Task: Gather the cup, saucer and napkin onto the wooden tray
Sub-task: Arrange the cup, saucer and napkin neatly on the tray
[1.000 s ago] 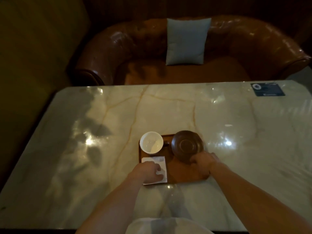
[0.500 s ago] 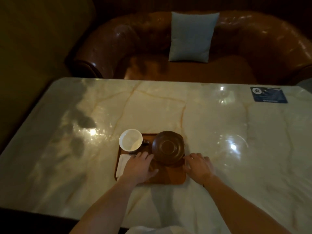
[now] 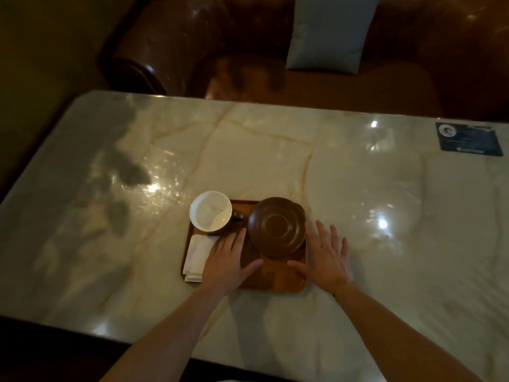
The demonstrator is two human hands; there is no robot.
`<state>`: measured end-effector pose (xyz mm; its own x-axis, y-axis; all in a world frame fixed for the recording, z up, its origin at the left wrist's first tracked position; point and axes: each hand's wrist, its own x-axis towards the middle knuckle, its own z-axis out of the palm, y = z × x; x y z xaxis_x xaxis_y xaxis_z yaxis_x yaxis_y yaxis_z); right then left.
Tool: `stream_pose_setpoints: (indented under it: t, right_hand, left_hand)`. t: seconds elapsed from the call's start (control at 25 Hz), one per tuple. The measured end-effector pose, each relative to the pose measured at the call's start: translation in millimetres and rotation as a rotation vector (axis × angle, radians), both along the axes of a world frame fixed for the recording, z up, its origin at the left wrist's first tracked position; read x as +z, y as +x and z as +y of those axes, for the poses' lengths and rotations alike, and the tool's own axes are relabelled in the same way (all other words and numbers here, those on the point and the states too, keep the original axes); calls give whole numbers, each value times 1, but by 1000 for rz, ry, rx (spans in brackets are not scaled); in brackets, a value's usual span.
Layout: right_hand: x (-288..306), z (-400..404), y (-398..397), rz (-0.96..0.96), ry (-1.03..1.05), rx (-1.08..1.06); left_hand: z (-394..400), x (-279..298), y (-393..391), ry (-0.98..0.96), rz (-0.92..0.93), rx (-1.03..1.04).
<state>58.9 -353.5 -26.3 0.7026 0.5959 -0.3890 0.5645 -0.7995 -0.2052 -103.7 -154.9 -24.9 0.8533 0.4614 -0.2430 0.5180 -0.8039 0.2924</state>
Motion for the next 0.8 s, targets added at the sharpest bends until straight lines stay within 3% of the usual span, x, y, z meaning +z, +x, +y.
stream_pose_setpoints:
  t: [0.8]
  right_hand:
    - [-15,7,18,128,104,-93]
  left_hand:
    - [0,-11,22,-12,-52,60]
